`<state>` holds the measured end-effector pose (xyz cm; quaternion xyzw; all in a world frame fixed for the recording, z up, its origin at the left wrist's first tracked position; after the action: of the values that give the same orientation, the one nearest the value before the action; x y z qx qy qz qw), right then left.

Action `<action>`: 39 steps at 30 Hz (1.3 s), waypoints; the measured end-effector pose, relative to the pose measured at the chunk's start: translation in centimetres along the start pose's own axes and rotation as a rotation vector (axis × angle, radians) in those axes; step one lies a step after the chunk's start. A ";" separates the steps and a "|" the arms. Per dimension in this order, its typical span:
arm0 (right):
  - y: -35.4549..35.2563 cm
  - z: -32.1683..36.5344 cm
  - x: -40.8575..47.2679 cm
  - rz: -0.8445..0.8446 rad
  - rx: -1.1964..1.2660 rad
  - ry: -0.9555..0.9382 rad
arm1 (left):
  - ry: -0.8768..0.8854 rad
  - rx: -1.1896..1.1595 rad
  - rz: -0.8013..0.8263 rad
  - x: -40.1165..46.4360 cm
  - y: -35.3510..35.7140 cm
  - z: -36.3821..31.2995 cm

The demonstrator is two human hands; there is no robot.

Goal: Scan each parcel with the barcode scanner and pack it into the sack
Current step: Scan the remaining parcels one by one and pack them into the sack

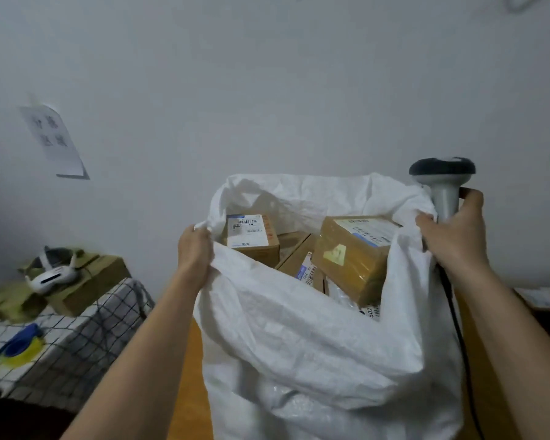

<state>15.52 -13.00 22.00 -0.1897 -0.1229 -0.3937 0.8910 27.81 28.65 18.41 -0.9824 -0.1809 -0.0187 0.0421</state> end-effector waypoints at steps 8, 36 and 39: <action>-0.3 0.7 -2.1 -0.080 -0.086 0.010 | 0.165 -0.174 0.184 1.7 3.1 0.8; -1.6 8.7 3.8 -0.489 0.203 -0.113 | 0.191 0.080 -0.141 7.2 -0.7 -1.0; 2.8 6.4 4.4 -0.243 0.068 -0.004 | 0.353 -0.140 -0.079 7.1 -0.1 -6.2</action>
<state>20.06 -11.41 28.72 -0.1440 -0.1600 -0.4938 0.8425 34.30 30.76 25.00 -0.9566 -0.2073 -0.2049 0.0038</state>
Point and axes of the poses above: each hand's wrist, its own x-axis towards the middle knuckle, its own y-axis out of the palm, z = x × y, the point moved 6 cm from there along x, towards the middle knuckle, and after that the axes turned 2 degrees about -x, right-handed, at the moved point
